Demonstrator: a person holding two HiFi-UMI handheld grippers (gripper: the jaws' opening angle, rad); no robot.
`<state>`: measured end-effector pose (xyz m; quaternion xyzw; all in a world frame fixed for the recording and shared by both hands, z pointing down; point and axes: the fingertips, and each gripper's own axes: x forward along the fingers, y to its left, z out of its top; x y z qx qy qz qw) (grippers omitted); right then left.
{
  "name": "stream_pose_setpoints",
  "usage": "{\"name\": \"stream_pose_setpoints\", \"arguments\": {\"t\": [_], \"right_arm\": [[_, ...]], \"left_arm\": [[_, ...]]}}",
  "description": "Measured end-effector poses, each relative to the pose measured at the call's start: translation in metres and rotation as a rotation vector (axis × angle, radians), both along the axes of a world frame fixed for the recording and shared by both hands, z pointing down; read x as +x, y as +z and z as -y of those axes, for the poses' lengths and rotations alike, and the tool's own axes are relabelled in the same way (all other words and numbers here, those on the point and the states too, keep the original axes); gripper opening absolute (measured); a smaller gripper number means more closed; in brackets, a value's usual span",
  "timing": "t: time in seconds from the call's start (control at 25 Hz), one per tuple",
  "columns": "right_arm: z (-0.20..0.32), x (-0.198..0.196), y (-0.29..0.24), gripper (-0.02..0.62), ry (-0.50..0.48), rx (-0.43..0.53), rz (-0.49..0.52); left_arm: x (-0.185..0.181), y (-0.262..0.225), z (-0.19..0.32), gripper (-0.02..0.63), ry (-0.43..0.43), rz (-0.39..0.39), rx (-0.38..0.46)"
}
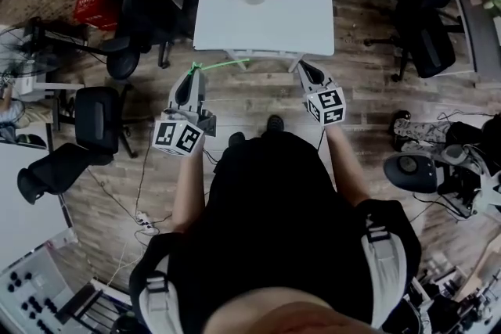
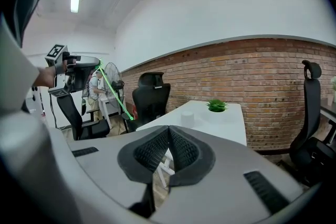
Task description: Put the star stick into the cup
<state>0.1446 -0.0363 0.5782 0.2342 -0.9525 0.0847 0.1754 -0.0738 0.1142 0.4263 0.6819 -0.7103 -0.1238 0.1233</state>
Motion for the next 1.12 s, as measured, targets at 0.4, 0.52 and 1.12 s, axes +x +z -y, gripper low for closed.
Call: {"name": "stream_pose_setpoints", "arguments": {"t": [0.4, 0.52, 1.12], "right_arm": [[0.021, 0.015, 0.005, -0.002, -0.029, -0.001, -0.019], [0.021, 0.015, 0.005, -0.002, -0.035, -0.001, -0.022], [0.025, 0.009, 0.007, -0.002, 0.015, 0.008, -0.027]], "left_arm": [[0.019, -0.001, 0.019, 0.029, -0.002, 0.01, 0.003], [0.023, -0.003, 0.018, 0.029, -0.002, 0.024, -0.001], [0.002, -0.001, 0.034, 0.029, 0.015, 0.013, 0.024]]}}
